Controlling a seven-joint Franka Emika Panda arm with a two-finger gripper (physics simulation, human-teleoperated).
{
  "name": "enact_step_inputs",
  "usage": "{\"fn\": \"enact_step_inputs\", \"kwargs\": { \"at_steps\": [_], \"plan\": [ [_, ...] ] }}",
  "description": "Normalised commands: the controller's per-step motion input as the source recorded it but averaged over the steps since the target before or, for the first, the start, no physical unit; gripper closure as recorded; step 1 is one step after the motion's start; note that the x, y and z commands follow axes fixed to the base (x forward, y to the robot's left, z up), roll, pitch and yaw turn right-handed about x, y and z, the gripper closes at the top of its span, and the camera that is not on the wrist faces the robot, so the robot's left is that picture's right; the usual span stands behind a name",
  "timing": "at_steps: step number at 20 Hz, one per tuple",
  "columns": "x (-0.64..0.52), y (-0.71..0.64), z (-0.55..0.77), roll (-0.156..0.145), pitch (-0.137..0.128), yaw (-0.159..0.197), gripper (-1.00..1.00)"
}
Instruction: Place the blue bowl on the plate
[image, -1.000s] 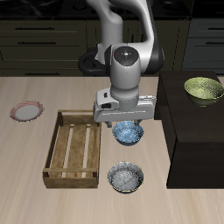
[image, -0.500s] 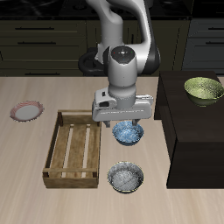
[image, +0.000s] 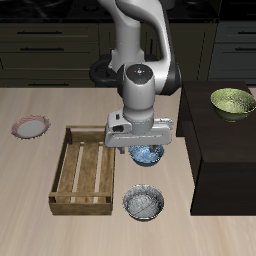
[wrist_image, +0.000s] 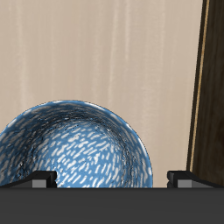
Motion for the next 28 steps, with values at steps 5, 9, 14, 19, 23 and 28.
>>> {"fn": "enact_step_inputs", "kwargs": {
  "at_steps": [5, 9, 14, 19, 23, 28],
  "plan": [
    [0.09, -0.03, -0.33, -0.008, 0.045, -0.013, -1.00],
    [0.05, 0.04, -0.50, 0.092, 0.121, -0.006, -1.00],
    [-0.10, -0.05, -0.17, 0.008, 0.035, -0.007, 1.00],
    [-0.05, -0.12, 0.16, 0.014, -0.022, -0.051, 1.00],
    [0.00, -0.05, 0.13, 0.003, -0.024, -0.011, 1.00],
    [0.00, 0.02, 0.13, 0.013, -0.020, 0.006, 1.00]
  ]
}}
